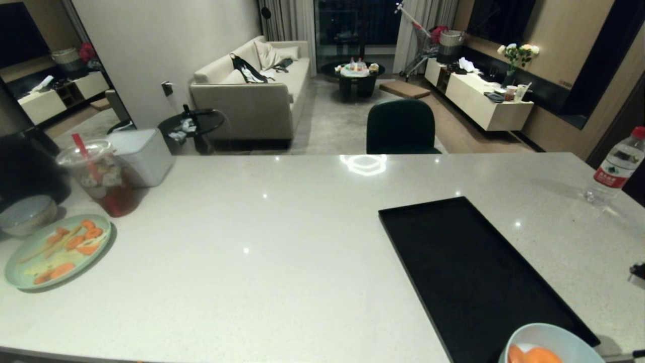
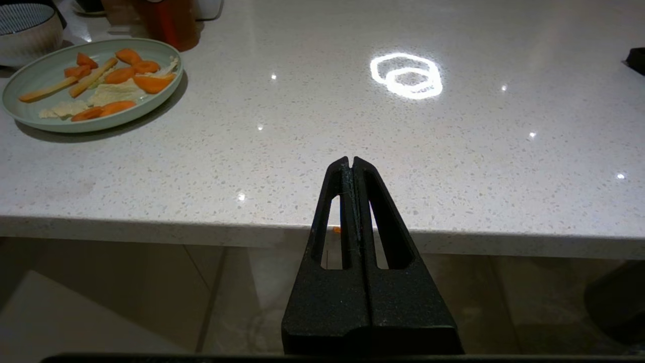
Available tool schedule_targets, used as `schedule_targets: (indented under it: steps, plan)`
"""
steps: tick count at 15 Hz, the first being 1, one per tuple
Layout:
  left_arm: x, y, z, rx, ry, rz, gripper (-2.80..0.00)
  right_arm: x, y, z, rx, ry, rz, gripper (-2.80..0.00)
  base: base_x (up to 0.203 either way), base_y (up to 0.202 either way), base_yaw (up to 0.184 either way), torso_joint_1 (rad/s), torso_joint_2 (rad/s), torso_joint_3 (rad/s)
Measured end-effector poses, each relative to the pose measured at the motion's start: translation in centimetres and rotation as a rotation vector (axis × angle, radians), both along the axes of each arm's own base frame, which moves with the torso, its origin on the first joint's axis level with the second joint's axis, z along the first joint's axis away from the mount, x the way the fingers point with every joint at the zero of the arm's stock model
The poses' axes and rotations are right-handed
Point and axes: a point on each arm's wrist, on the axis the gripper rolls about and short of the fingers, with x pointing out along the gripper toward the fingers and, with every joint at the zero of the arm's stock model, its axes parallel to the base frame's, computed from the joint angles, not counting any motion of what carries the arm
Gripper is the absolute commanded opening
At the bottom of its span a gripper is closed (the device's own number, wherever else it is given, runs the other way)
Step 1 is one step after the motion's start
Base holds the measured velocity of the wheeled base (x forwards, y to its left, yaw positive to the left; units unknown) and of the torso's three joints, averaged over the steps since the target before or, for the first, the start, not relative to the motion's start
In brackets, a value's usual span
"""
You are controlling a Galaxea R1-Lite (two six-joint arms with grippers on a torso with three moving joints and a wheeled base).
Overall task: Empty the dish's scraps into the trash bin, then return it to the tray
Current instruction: Move the bowl over the trash can
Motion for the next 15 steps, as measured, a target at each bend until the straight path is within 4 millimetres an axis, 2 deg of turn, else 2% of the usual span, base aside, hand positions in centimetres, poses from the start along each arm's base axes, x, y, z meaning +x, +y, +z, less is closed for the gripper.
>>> schedule_targets:
  steps: [13, 15]
  plan:
    - [0.0, 0.0, 0.0, 0.002, 0.0, 0.0, -2.8, -0.54, -0.22, -0.63, 0.006, 0.023, -0.022, -2.8, 0.0, 0.0, 0.0, 0.0, 0.0, 0.0]
    - [0.0, 0.0, 0.0, 0.001, 0.0, 0.0, -2.8, -0.54, -0.21, -0.67, 0.005, 0.024, -0.022, -2.8, -0.144, 0.0, 0.003, 0.002, 0.0, -0.001]
